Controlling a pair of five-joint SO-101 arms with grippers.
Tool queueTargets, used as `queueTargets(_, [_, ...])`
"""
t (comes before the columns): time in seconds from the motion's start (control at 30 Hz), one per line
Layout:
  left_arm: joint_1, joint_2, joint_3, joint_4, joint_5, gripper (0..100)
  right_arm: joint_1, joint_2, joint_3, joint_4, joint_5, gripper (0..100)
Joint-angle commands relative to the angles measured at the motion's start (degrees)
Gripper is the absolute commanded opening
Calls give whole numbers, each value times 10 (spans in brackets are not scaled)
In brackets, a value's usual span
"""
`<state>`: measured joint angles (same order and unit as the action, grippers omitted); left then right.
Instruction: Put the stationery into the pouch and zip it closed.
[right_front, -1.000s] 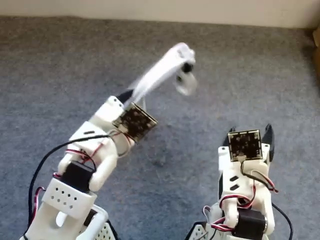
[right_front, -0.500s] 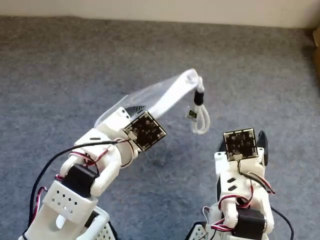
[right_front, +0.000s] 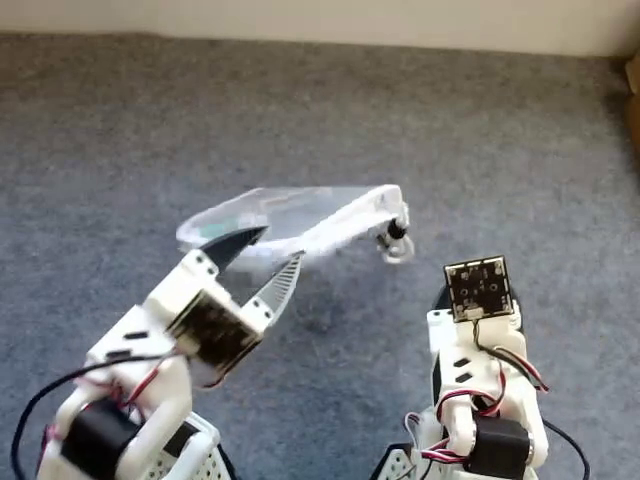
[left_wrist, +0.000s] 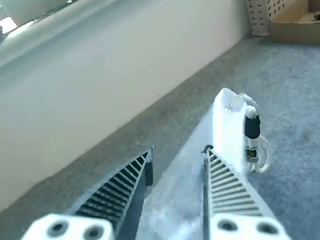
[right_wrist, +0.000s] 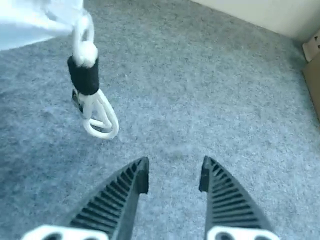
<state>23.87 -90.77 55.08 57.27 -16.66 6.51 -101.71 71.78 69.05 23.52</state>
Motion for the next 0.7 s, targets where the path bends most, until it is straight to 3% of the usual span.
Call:
queueTargets(0.0, [5, -51, -31, 31, 7, 164, -4, 3, 3, 3, 6, 146])
queueTargets(0.2, [0, -126, -5, 72, 7, 161, -2, 3, 30, 7, 4, 141])
queueTargets(0.4, [-119, -140, 64, 69, 8, 160, -4, 3, 25, 36, 4, 1])
queueTargets(0.67, [-219, -140, 146, 69, 8, 160, -5, 3, 46, 32, -15, 6])
